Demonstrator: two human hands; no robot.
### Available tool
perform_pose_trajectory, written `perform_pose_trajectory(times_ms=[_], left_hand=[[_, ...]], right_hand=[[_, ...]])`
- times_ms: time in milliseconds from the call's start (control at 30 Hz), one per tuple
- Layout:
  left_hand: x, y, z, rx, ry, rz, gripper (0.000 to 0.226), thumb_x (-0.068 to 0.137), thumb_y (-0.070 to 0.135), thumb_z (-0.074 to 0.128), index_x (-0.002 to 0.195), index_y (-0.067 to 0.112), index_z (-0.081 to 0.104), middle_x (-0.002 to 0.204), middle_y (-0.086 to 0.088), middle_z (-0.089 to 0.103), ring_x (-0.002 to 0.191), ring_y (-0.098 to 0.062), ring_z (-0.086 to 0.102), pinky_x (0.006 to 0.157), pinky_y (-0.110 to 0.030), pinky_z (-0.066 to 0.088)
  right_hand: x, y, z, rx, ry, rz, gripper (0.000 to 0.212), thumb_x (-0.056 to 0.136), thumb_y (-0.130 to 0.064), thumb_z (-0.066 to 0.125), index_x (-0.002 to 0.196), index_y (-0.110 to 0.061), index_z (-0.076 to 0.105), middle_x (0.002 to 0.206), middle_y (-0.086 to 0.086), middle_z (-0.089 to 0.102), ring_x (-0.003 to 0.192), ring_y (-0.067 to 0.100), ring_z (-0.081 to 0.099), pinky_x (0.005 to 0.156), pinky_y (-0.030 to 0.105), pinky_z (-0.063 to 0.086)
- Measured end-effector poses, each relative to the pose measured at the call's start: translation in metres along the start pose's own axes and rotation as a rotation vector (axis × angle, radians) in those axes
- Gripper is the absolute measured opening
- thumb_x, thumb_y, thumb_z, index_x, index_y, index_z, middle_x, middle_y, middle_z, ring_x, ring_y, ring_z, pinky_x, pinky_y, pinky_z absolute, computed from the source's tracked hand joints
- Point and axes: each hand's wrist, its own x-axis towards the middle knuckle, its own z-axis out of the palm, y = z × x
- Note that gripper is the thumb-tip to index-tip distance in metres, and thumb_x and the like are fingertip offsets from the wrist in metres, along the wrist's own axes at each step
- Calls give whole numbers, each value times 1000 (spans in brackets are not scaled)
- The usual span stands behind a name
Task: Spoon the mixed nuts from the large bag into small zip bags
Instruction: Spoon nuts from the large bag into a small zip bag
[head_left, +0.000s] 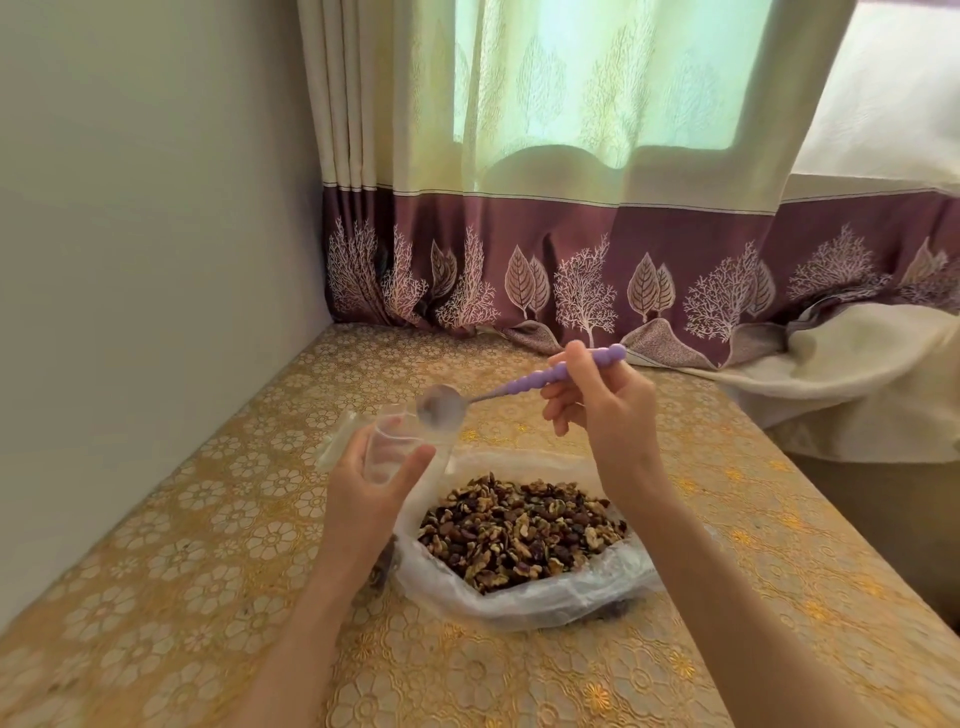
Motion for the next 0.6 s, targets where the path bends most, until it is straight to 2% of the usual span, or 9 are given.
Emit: perform_pose_trajectory(times_ms=[67,133,267,400,500,600], left_hand=[[1,0,0,-8,2,-3,58,65,65,67,110,30,56,97,11,67,83,7,63,67,-15,51],[1,-1,0,-12,4,2,57,68,63,67,111,27,56,100,9,67,84,7,63,67,-16,50],[0,-1,1,-13,-8,7,65,60,68,60,111,28,56,99,12,66,84,7,63,71,-18,48],[1,-2,2,-13,-21,18,66,60,68,59,112,27,56,100,11,67,85,7,63,72,-19,48],[0,0,1,-14,-24,23,70,58,71,58,112,27,55,100,11,66,84,9,62,67,-14,48],[-1,4,1,-13,-32,26,84,52,85,54,113,27,55,100,12,65,83,12,60,64,-5,46]], right_hand=[[2,4,-10,65,86,53,34,99,-19,46,73,-2,61,75,18,72,49,16,53,43,22,44],[3,10,-21,114,147,140,35,99,-22,47,73,-4,60,76,20,71,49,15,52,43,20,44],[-1,29,-45,44,237,308,35,99,-25,47,73,-5,58,64,11,69,48,14,53,42,19,44],[-8,44,-63,-242,228,241,37,100,-24,46,74,-2,61,60,4,70,47,13,54,42,20,45],[-10,47,-72,-349,219,173,35,99,-23,48,74,-2,62,64,0,72,47,8,55,43,19,46],[-8,50,-77,-411,142,176,31,99,-19,47,76,-3,61,71,3,73,52,14,56,47,24,47]])
